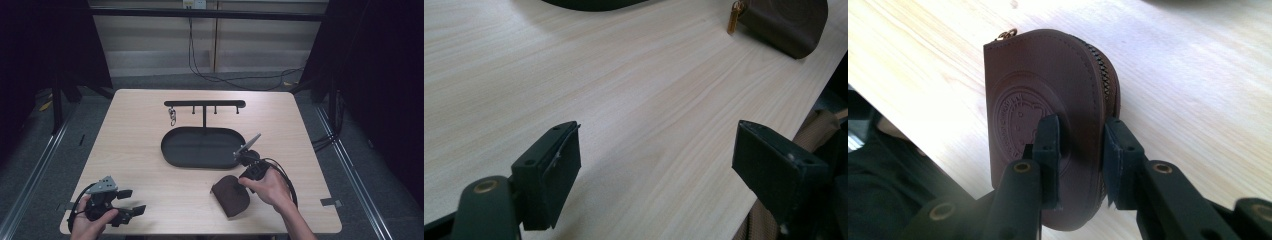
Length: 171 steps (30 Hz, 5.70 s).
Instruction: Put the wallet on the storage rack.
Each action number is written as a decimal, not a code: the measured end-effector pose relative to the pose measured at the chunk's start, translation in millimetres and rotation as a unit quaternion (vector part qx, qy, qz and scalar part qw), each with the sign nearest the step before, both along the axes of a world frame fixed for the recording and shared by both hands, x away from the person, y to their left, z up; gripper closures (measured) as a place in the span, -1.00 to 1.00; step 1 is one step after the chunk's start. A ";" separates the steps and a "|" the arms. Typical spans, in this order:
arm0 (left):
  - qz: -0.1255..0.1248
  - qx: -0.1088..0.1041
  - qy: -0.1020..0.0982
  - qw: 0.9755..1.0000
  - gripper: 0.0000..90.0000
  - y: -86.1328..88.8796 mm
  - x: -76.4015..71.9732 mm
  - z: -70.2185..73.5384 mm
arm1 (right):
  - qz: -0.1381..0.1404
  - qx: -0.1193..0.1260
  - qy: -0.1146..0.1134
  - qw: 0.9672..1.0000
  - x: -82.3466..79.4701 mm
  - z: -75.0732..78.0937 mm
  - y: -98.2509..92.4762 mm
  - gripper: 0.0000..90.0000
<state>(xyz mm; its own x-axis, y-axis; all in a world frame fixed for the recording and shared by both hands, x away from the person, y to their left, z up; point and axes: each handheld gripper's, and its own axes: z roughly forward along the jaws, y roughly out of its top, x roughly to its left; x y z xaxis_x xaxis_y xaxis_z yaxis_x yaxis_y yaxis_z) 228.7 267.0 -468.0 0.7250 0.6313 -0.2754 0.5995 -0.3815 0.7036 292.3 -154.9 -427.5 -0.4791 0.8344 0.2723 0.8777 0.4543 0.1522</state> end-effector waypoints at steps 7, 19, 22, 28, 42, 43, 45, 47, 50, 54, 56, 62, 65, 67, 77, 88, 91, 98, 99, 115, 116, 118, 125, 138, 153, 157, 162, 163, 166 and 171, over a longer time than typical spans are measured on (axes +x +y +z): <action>0.007 0.011 0.001 1.000 -0.60 1.3 1.2 -0.9 | 0.008 0.013 -0.008 1.000 -1.3 10.4 1.9 0.76; -0.005 0.018 -0.003 1.000 -0.60 -1.0 -0.7 0.3 | 0.026 -0.006 -0.010 1.000 -1.3 27.1 6.8 0.83; -0.009 0.016 -0.001 1.000 -0.60 -1.8 -1.0 0.1 | 0.025 -0.012 -0.017 0.999 0.9 31.8 6.8 0.83; -0.011 0.018 0.002 1.000 -0.60 -1.0 -1.1 -0.3 | 0.027 -0.031 -0.027 0.999 0.9 45.8 10.0 0.85; -0.012 0.018 0.000 1.000 -0.58 -1.3 -2.6 -0.1 | 0.010 -0.064 -0.026 0.998 7.5 70.2 -6.7 0.86; -0.012 0.020 0.000 1.000 -0.58 -1.4 -2.7 0.0 | 0.006 -0.062 -0.032 0.998 8.3 71.0 -8.3 0.86; -0.012 0.020 0.000 1.000 -0.58 -1.4 -2.8 -0.1 | 0.001 -0.064 -0.037 0.997 11.6 74.7 -13.4 0.87; -0.012 0.020 0.001 1.000 -0.58 -1.3 -2.7 -0.3 | -0.007 -0.063 -0.040 0.997 14.7 77.3 -18.0 0.87; -0.011 0.020 0.000 1.000 -0.58 -1.3 -2.6 -0.1 | -0.012 -0.069 -0.041 0.997 18.4 81.6 -22.3 0.87; -0.011 0.020 0.001 1.000 -0.58 -1.1 -2.5 0.1 | -0.021 -0.063 -0.049 0.997 22.0 88.3 -26.0 0.88; -0.013 0.021 0.000 1.000 -0.58 -1.2 -1.8 0.1 | -0.021 -0.064 -0.053 0.996 23.3 92.0 -26.4 0.88; -0.013 0.020 0.003 1.000 -0.58 -1.8 -0.8 -0.6 | -0.024 -0.065 -0.056 0.996 30.9 101.7 -26.8 0.88; -0.014 0.020 0.004 1.000 -0.58 -0.5 0.0 -1.1 | -0.026 -0.062 -0.058 0.996 35.3 106.5 -27.4 0.88; -0.012 0.021 0.005 1.000 -0.58 -0.3 0.1 -1.5 | -0.036 -0.056 -0.061 0.996 38.0 109.8 -29.0 0.88; -0.020 0.023 0.007 1.000 -0.58 -1.8 -1.0 -1.6 | -0.047 -0.061 -0.067 0.995 47.0 120.8 -28.7 0.88; -0.027 0.024 0.004 0.999 -0.58 -2.3 -3.1 -0.4 | -0.064 -0.075 -0.082 0.992 60.5 130.4 -20.5 0.88; -0.022 0.031 0.001 0.999 -0.58 -3.8 -3.2 -0.9 | -0.074 -0.069 -0.083 0.991 65.6 132.2 -19.2 0.88; -0.027 0.035 0.003 0.999 -0.58 -4.6 -4.0 -1.3 | -0.089 -0.077 -0.077 0.990 78.3 132.8 -20.0 0.88; -0.025 0.033 0.002 0.999 -0.58 -4.3 -3.8 -1.3 | -0.091 -0.078 -0.078 0.990 80.2 132.8 -20.1 0.88; -0.022 0.025 0.001 0.999 -0.58 -2.0 -4.0 0.4 | -0.135 -0.067 -0.099 0.984 107.0 113.5 -18.0 0.89; -0.019 0.024 -0.001 1.000 -0.59 -1.9 -3.7 0.7 | -0.135 -0.065 -0.098 0.984 108.1 111.1 -17.5 0.89; -0.014 0.021 -0.002 1.000 -0.60 -1.7 -2.8 0.7 | -0.140 -0.059 -0.096 0.984 110.0 105.8 -17.7 0.89; -0.017 0.021 -0.001 1.000 -0.62 -0.7 -1.9 0.9 | -0.157 -0.027 -0.115 0.980 112.4 90.5 -22.2 0.89; -0.015 0.008 -0.001 1.000 -0.62 1.5 -2.0 2.6 | -0.189 0.032 -0.125 0.973 115.0 76.9 -21.4 0.89; -0.006 0.007 -0.003 1.000 -0.62 3.3 -0.2 3.1 | -0.229 0.078 -0.114 0.964 116.1 48.7 -28.4 0.90; -0.004 0.006 -0.002 1.000 -0.62 4.3 0.2 3.1 | -0.236 0.089 -0.118 0.960 117.7 38.7 -26.1 0.90; -0.005 0.007 -0.004 1.000 -0.63 4.3 -0.7 3.3 | -0.248 0.100 -0.116 0.957 118.4 23.5 -27.5 0.90; -0.004 0.007 -0.004 1.000 -0.63 4.3 -0.5 3.2 | -0.248 0.106 -0.118 0.956 118.1 20.8 -28.6 0.90; -0.005 0.009 -0.003 1.000 -0.63 4.2 0.1 3.0 | -0.251 0.104 -0.112 0.956 118.1 13.7 -28.1 0.89; -0.002 0.009 -0.002 1.000 -0.63 4.2 0.5 3.0 | -0.254 0.113 -0.107 0.955 117.5 2.0 -25.1 0.88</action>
<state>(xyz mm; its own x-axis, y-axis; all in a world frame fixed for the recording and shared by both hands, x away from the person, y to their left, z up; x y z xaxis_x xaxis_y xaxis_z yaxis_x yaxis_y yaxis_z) 229.2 271.2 -465.0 0.7289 0.6330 -0.2608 0.5949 -0.3971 0.6989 409.8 -180.0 -425.6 -0.0934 0.9051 0.4148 0.9135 -0.0878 0.3972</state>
